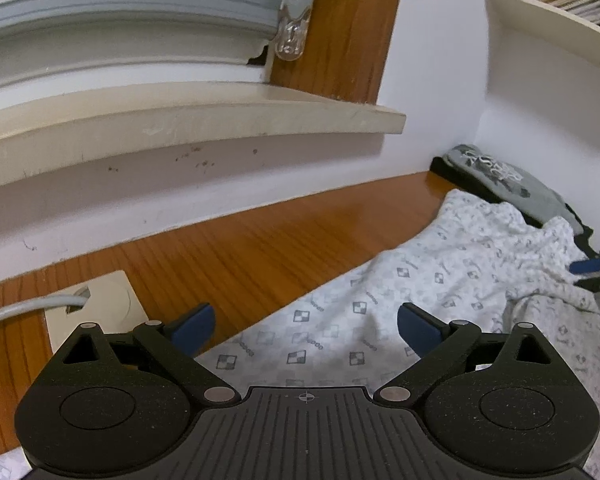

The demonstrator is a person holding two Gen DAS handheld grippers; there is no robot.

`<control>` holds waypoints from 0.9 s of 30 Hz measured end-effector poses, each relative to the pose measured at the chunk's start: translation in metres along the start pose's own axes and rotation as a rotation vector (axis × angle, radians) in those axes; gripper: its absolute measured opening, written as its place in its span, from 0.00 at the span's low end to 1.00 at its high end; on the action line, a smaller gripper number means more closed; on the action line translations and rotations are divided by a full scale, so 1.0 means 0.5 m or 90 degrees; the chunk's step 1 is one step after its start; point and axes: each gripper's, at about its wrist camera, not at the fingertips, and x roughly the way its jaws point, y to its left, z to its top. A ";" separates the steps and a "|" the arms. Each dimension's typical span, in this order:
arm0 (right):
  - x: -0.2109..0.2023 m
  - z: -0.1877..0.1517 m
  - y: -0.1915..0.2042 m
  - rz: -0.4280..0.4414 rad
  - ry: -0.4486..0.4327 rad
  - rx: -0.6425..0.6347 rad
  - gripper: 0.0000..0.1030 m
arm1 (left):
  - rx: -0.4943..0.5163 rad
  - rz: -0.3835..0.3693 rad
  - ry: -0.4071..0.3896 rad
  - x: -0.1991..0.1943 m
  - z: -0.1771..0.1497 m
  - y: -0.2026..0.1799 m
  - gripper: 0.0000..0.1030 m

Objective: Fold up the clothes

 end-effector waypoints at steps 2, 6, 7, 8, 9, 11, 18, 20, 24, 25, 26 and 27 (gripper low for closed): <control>0.011 -0.007 0.002 -0.012 -0.005 -0.005 0.67 | 0.006 -0.001 -0.004 -0.002 -0.001 -0.003 0.91; 0.011 -0.048 0.005 -0.029 -0.061 -0.002 0.70 | 0.019 -0.006 0.004 0.000 -0.001 -0.007 0.73; 0.009 -0.056 0.005 -0.029 -0.075 0.001 0.70 | 0.023 -0.008 0.009 0.002 -0.001 -0.009 0.73; 0.007 -0.064 0.004 -0.029 -0.089 0.004 0.71 | 0.027 -0.007 0.013 0.004 -0.001 -0.010 0.73; 0.006 -0.072 0.004 -0.030 -0.103 0.007 0.71 | 0.029 -0.005 0.014 0.004 -0.002 -0.011 0.73; 0.006 -0.079 0.008 -0.036 -0.118 0.008 0.72 | 0.028 -0.002 0.011 0.003 -0.003 -0.011 0.73; 0.016 -0.078 0.016 -0.048 -0.125 0.005 0.75 | 0.066 0.021 0.006 -0.012 0.004 -0.052 0.42; 0.017 -0.083 0.016 -0.048 -0.131 0.004 0.75 | 0.087 0.017 0.013 -0.022 0.004 -0.088 0.42; 0.016 -0.093 0.015 -0.047 -0.148 0.005 0.75 | 0.132 0.008 0.036 -0.029 -0.005 -0.165 0.49; 0.016 -0.095 0.016 -0.049 -0.153 0.006 0.75 | 0.145 0.011 0.040 -0.029 -0.008 -0.185 0.50; 0.016 -0.098 0.017 -0.051 -0.158 0.006 0.75 | 0.151 0.011 0.044 -0.025 -0.011 -0.198 0.50; 0.016 -0.100 0.018 -0.052 -0.161 0.007 0.75 | 0.153 0.011 0.047 -0.021 -0.014 -0.209 0.50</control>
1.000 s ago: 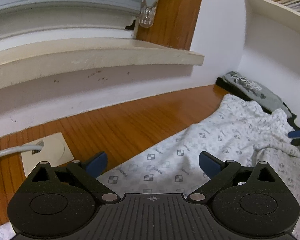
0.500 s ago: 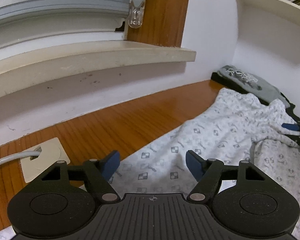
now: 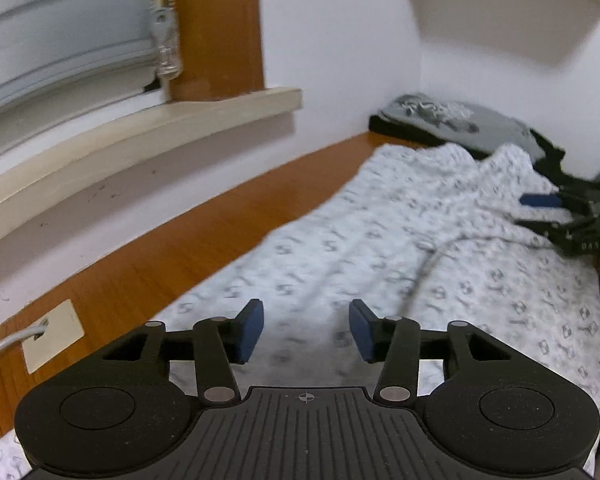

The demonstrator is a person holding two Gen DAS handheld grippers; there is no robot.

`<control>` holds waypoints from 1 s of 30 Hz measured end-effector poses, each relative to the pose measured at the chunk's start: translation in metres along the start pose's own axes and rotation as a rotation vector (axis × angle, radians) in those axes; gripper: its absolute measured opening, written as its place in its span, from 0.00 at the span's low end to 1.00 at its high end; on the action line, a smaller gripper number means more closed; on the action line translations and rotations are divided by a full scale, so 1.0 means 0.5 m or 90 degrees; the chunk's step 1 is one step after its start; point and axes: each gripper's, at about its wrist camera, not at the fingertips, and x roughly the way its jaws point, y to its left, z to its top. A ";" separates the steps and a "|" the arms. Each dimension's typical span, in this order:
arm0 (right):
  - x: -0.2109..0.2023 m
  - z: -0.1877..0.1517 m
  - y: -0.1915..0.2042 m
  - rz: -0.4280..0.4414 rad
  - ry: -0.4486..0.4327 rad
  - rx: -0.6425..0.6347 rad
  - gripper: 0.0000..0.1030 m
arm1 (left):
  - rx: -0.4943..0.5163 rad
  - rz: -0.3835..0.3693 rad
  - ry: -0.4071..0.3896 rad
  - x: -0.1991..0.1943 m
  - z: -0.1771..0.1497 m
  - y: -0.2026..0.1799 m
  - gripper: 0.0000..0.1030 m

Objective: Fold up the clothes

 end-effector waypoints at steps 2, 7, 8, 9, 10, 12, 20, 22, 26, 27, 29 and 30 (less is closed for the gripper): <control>-0.001 -0.003 0.000 0.000 -0.005 0.001 0.75 | 0.004 -0.002 0.007 0.009 0.001 -0.020 0.50; 0.000 -0.004 0.000 -0.001 -0.009 0.002 0.75 | 0.022 0.002 0.010 0.030 0.003 -0.041 0.49; 0.000 -0.004 0.000 -0.002 -0.009 0.001 0.75 | 0.026 0.002 0.007 0.033 0.003 -0.041 0.43; 0.001 -0.004 0.000 -0.002 -0.009 0.000 0.75 | 0.028 0.001 0.001 0.033 0.003 -0.041 0.22; 0.001 -0.004 0.000 -0.001 -0.009 0.000 0.75 | 0.027 -0.004 -0.005 0.030 0.004 -0.039 0.07; 0.002 -0.003 0.000 -0.001 -0.006 -0.002 0.75 | 0.026 -0.012 -0.024 0.017 0.007 -0.038 0.00; 0.009 0.004 -0.005 0.005 0.006 -0.004 0.76 | 0.038 -0.035 -0.008 -0.028 -0.002 -0.057 0.22; 0.011 0.007 -0.006 0.006 0.010 -0.005 0.76 | 0.028 -0.014 -0.013 -0.043 -0.019 -0.041 0.39; 0.013 0.006 -0.007 0.008 0.008 -0.004 0.76 | -0.032 0.041 -0.035 -0.109 -0.060 0.036 0.49; 0.013 0.005 -0.007 0.008 0.007 -0.004 0.76 | -0.048 0.065 -0.040 -0.129 -0.073 0.060 0.53; 0.013 0.003 -0.007 0.008 0.003 -0.004 0.76 | -0.090 0.113 -0.047 -0.177 -0.109 0.122 0.57; 0.013 0.002 -0.007 0.007 0.002 -0.004 0.76 | -0.114 0.131 -0.047 -0.197 -0.127 0.151 0.57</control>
